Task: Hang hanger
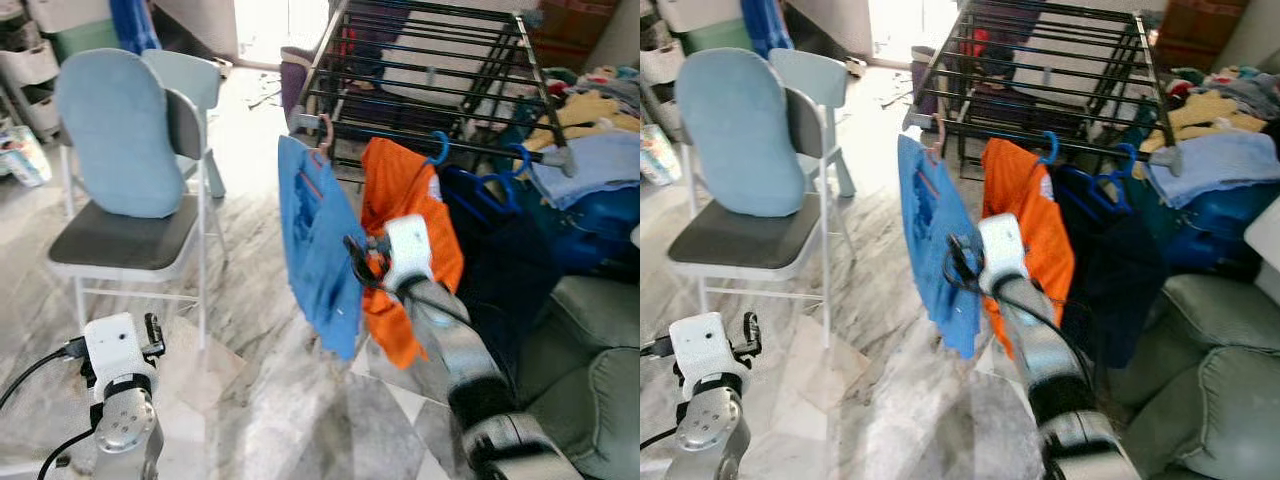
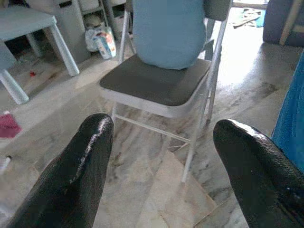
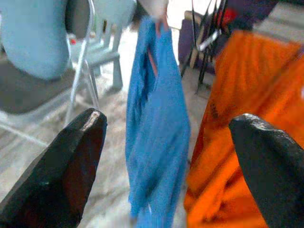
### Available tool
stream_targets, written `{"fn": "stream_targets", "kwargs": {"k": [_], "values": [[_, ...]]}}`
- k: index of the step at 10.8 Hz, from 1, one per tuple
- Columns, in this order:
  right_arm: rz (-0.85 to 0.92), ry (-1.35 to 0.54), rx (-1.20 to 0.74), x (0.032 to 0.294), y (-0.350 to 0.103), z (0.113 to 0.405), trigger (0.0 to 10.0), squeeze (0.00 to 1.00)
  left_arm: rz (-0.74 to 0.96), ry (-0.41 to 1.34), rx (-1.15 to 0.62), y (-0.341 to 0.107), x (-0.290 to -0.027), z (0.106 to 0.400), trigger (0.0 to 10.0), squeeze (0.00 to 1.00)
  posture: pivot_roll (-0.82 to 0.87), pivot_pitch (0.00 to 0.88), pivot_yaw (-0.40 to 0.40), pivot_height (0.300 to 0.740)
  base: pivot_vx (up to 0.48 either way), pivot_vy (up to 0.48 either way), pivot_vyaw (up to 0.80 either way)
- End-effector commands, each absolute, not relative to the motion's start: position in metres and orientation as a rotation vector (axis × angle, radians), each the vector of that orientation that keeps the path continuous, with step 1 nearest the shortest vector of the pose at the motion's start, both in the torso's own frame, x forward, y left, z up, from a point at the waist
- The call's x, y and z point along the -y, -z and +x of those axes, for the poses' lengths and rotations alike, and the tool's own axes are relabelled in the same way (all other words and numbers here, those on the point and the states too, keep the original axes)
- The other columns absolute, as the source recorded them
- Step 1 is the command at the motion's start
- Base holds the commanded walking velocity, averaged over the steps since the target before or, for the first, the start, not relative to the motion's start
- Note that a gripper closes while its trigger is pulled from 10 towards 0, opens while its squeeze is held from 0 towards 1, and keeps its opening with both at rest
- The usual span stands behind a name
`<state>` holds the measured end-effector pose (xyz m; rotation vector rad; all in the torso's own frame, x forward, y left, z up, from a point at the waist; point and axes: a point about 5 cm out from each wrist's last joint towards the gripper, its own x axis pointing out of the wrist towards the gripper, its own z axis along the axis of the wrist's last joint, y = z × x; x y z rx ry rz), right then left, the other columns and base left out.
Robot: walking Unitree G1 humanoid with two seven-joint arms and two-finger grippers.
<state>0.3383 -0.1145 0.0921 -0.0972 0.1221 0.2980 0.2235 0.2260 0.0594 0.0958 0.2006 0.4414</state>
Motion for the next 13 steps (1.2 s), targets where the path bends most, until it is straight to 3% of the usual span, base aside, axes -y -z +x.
{"fn": "stream_targets", "kwargs": {"k": [1, 4, 8, 11, 13], "values": [[-0.102, -0.277, -0.126, 0.122, -0.090, 0.337, 10.0, 0.00, 0.113, -0.422, -0.201, -0.062, -0.224, 0.223, 10.0, 0.00, 0.15, 0.000, -0.083, 0.740, 0.000, 0.000, 0.00], [-0.095, -0.206, -0.108, 0.133, -0.088, 0.329, 10.0, 0.00, 0.144, -0.384, -0.222, -0.058, -0.226, 0.218, 10.0, 0.00, 0.10, 0.000, -0.026, 0.740, 0.000, 0.000, 0.00], [-0.093, -0.019, -0.101, 0.164, -0.089, 0.318, 10.0, 0.00, 0.129, -0.195, -0.207, -0.059, -0.190, 0.259, 10.0, 0.00, -0.03, 0.000, 0.067, 0.740, 0.000, 0.000, 0.00], [-0.127, -0.064, -0.088, 0.152, -0.096, 0.320, 10.0, 0.00, 0.121, -0.218, -0.205, -0.060, -0.195, 0.262, 10.0, 0.00, -0.06, 0.000, 0.048, 0.740, 0.000, 0.000, 0.00], [-0.151, -0.148, -0.065, 0.138, -0.101, 0.315, 10.0, 0.00, 0.120, -0.230, -0.214, -0.056, -0.195, 0.252, 10.0, 0.00, -0.04, 0.000, 0.029, 0.740, 0.000, 0.000, 0.80]]}}
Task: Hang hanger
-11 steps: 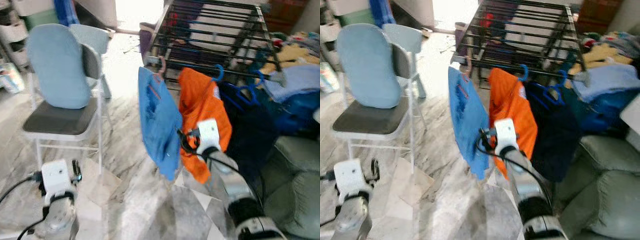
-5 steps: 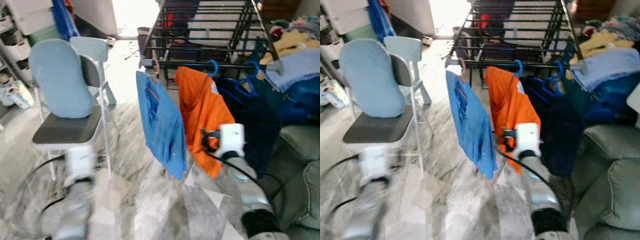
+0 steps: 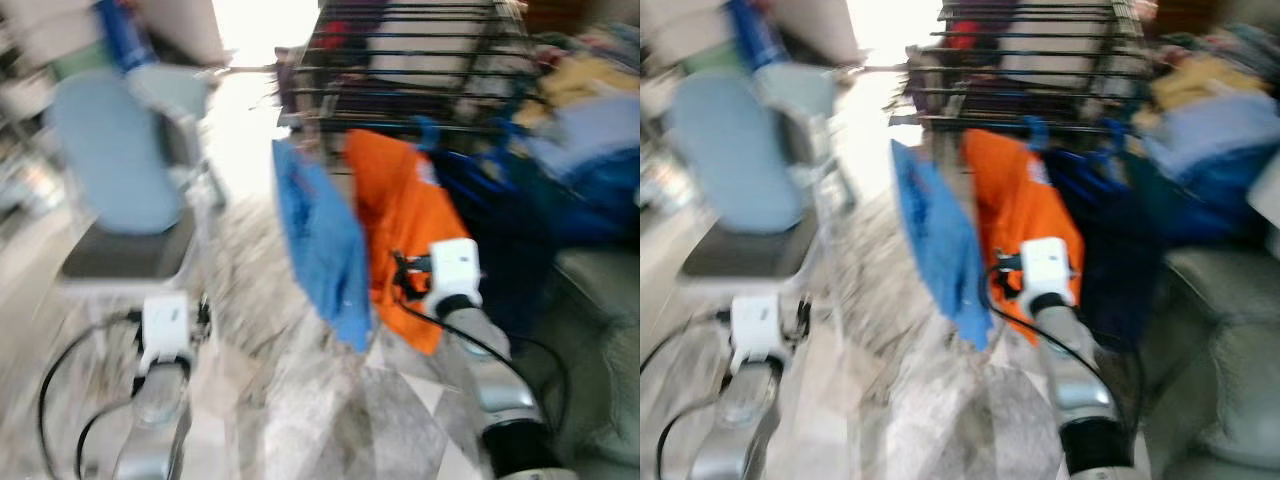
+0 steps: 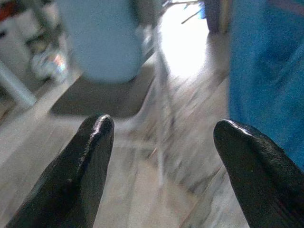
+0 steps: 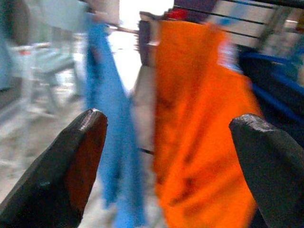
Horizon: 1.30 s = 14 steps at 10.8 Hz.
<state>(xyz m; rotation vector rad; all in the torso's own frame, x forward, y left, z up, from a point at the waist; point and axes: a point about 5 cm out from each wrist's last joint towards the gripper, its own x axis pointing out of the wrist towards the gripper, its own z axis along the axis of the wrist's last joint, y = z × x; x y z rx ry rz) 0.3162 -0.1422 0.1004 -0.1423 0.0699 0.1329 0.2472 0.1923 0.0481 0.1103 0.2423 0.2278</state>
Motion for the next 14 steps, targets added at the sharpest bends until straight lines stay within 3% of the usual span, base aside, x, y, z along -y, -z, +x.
{"fn": "stream_targets", "kwargs": {"k": [1, 5, 9, 12, 14], "values": [[-0.132, -0.141, -0.069, 0.142, -0.103, 0.315, 10.0, 0.00, 0.106, -0.241, -0.223, -0.054, -0.191, 0.247, 10.0, 0.00, -0.03, 0.000, 0.015, 0.740, 0.000, 0.000, 0.80], [-0.139, -0.130, -0.099, 0.154, -0.100, 0.311, 10.0, 0.00, 0.121, -0.277, -0.205, -0.060, -0.212, 0.228, 10.0, 0.00, 0.00, 0.000, -0.004, 0.740, 0.000, 0.000, 0.80], [-0.134, -0.128, -0.128, 0.155, -0.093, 0.304, 10.0, 0.00, 0.105, -0.229, -0.196, -0.070, -0.202, 0.231, 10.0, 0.00, 0.00, 0.000, 0.012, 0.740, 0.000, 0.000, 0.80], [-0.138, -0.147, -0.134, 0.154, -0.094, 0.304, 10.0, 0.00, 0.127, -0.271, -0.221, -0.069, -0.214, 0.224, 10.0, 0.00, 0.01, 0.000, -0.001, 0.740, 0.000, 0.000, 0.60], [-0.130, -0.160, -0.132, 0.150, -0.097, 0.308, 10.0, 0.00, 0.113, -0.271, -0.219, -0.071, -0.210, 0.228, 10.0, 0.00, 0.01, 0.000, -0.007, 0.740, 0.000, 0.000, 0.00]]}}
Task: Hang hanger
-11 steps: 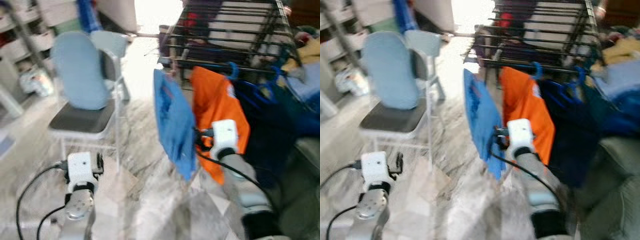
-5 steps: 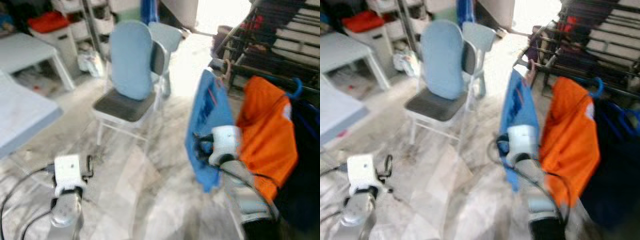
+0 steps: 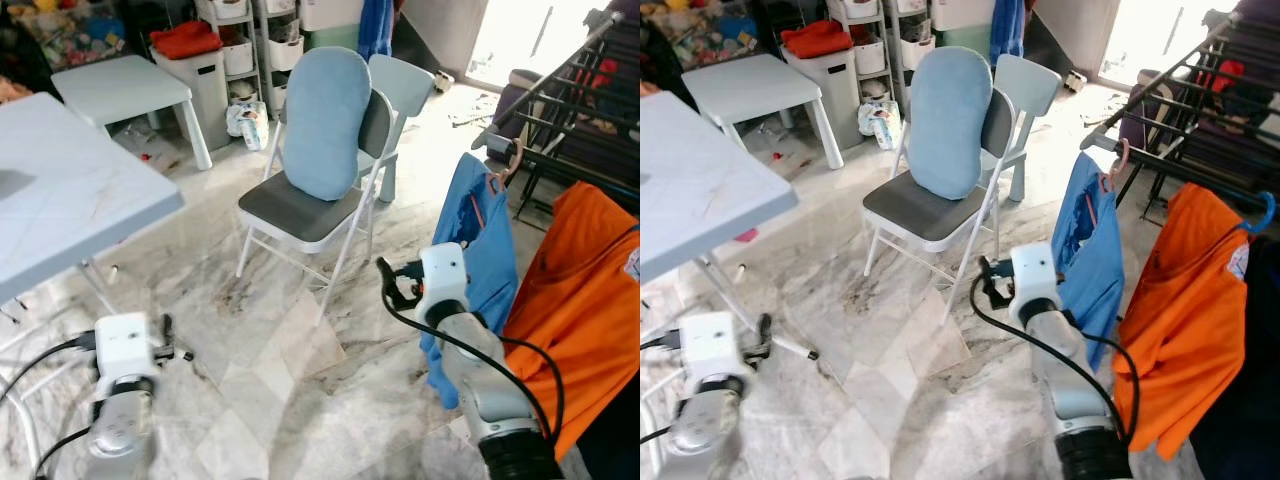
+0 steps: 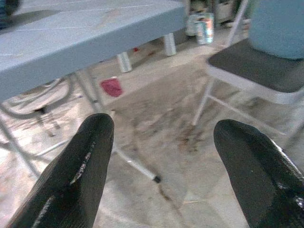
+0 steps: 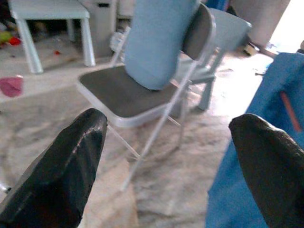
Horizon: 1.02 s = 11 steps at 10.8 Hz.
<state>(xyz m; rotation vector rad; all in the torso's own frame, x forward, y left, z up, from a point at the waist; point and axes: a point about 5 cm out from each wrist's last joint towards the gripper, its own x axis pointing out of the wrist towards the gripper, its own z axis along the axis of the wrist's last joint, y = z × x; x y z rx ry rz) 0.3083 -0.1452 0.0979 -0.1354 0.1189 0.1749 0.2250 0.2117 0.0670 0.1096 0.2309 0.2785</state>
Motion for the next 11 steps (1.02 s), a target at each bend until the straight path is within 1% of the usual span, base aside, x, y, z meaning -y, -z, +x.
{"fn": "stream_targets", "kwargs": {"k": [1, 11], "values": [[-0.129, -0.164, -0.129, 0.1503, -0.0982, 0.3084, 10.0, 0.00, 0.104, -0.265, -0.223, -0.0700, -0.2060, 0.2278, 10.0, 0.00, 0.01, 0.000, -0.011, 0.740, 0.000, 0.000, 0.00], [-0.129, -0.182, -0.113, 0.1481, -0.1024, 0.3059, 10.0, 0.00, 0.079, -0.260, -0.234, -0.0699, -0.2016, 0.2312, 10.0, 0.00, 0.00, 0.000, -0.006, 0.740, 0.000, 0.000, 0.00]]}}
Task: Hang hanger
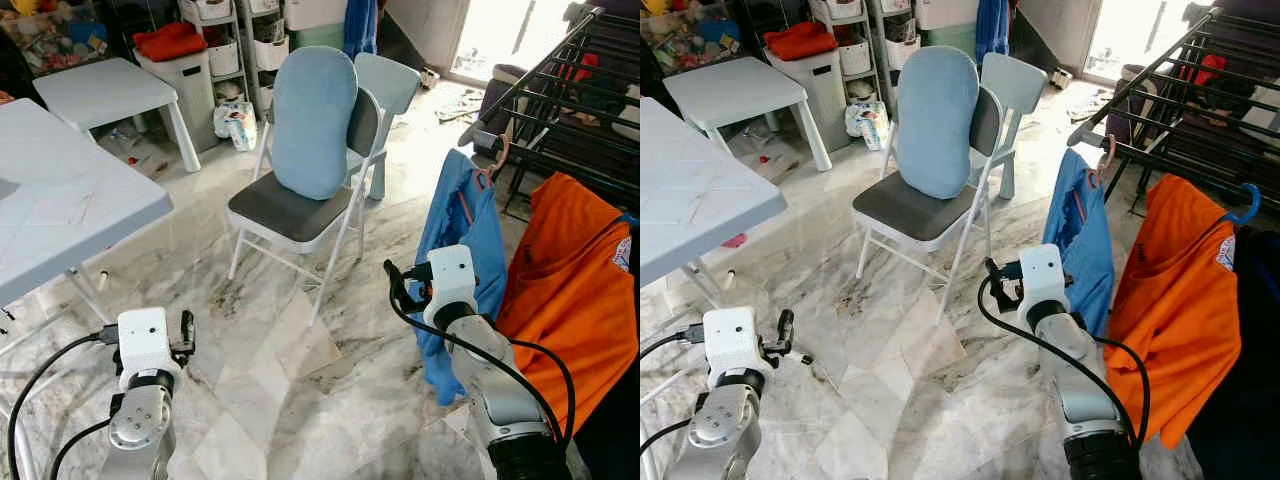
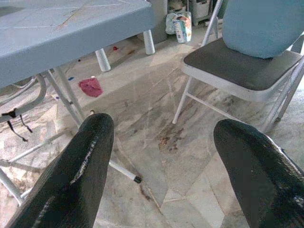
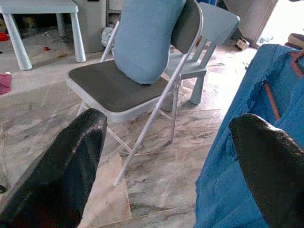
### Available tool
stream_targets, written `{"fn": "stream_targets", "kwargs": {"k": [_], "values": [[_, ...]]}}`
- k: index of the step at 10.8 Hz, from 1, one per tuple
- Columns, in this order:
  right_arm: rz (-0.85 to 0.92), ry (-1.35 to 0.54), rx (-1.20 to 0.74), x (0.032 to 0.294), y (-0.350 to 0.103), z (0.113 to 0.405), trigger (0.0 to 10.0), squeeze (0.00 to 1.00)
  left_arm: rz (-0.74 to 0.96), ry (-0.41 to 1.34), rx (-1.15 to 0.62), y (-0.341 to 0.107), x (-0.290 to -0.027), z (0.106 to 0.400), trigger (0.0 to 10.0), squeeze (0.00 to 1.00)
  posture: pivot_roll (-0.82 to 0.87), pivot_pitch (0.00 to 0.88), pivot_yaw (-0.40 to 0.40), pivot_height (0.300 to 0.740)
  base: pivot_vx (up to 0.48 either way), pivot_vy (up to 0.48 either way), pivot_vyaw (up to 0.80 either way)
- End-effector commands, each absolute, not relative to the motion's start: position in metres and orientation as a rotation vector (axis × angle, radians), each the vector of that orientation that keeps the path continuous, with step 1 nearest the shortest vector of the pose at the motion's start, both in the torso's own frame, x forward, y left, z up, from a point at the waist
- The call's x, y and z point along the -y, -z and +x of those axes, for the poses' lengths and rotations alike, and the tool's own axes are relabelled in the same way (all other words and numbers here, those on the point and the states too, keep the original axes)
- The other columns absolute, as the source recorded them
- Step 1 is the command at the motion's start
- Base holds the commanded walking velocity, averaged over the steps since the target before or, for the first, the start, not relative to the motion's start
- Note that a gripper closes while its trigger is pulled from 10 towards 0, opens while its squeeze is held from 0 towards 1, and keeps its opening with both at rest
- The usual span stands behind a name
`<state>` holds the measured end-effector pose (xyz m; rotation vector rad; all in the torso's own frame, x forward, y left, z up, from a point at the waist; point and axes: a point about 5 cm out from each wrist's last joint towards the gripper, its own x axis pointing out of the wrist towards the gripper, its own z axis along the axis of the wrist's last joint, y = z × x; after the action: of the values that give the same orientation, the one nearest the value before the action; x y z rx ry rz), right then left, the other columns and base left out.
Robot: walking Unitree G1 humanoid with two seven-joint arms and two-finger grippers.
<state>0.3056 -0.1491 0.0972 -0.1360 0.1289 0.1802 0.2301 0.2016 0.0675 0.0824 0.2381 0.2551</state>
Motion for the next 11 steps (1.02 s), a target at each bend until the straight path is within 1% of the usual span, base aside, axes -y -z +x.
{"fn": "stream_targets", "kwargs": {"k": [1, 6, 11], "values": [[-0.128, -0.185, -0.114, 0.1477, -0.1023, 0.3063, 10.0, 0.00, 0.078, -0.262, -0.234, -0.0699, -0.2018, 0.2318, 10.0, 0.00, 0.00, 0.000, -0.007, 0.740, 0.000, 0.000, 0.00], [-0.107, -0.196, -0.098, 0.1443, -0.1056, 0.3062, 10.0, 0.00, 0.045, -0.176, -0.210, -0.0735, -0.1936, 0.2348, 10.0, 0.00, -0.01, 0.000, -0.004, 0.740, 0.000, 0.000, 0.00], [-0.114, -0.184, -0.119, 0.1464, -0.1027, 0.3062, 10.0, 0.00, 0.023, -0.172, -0.213, -0.0733, -0.1938, 0.2354, 10.0, 0.00, -0.01, 0.000, -0.005, 0.740, 0.000, 0.000, 0.00]]}}
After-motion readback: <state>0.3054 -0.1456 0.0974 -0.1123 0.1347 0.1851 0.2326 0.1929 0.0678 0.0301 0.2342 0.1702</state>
